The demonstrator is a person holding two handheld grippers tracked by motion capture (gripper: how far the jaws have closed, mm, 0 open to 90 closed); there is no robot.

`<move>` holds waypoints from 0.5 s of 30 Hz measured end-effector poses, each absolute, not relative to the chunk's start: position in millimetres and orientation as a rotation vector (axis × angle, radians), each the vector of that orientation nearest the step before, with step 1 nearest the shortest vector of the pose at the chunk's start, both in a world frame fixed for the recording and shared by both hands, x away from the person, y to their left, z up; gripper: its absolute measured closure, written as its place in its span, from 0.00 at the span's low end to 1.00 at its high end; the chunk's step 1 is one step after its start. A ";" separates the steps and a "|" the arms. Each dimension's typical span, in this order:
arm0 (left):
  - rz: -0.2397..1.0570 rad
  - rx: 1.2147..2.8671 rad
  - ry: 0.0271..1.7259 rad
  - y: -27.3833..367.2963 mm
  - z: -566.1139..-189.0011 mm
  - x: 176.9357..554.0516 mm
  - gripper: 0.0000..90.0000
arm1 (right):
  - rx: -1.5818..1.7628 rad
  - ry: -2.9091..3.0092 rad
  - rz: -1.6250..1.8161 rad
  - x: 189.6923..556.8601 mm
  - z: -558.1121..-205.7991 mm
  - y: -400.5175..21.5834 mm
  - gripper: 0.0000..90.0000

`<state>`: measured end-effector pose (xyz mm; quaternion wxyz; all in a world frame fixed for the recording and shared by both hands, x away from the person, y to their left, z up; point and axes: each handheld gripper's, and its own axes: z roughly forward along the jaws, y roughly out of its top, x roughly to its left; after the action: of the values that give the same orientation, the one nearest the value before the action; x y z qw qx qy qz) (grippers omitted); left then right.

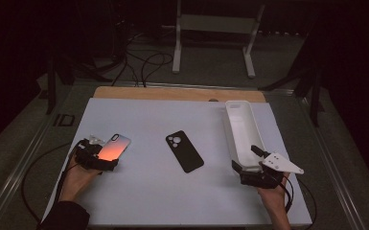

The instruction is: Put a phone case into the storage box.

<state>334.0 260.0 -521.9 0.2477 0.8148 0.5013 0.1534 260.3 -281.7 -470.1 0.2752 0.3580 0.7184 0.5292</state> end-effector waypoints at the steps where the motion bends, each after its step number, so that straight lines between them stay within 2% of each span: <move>1: 0.415 2.227 1.367 259.6 -522.6 333.7 0.00 | 0.964 1.931 1.423 260.3 -470.2 -281.8 0.09; 12: 0.379 2.225 1.390 261.2 -520.6 331.4 0.09 | 0.966 1.929 1.422 259.9 -470.0 -282.5 0.09; 15: 0.363 2.235 1.394 261.5 -518.5 330.8 0.16 | 0.965 1.928 1.422 259.9 -470.0 -282.3 0.09</move>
<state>330.8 261.5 -518.5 0.2391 0.8162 0.5089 0.1327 259.9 -282.3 -470.0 0.2760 0.3590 0.7176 0.5291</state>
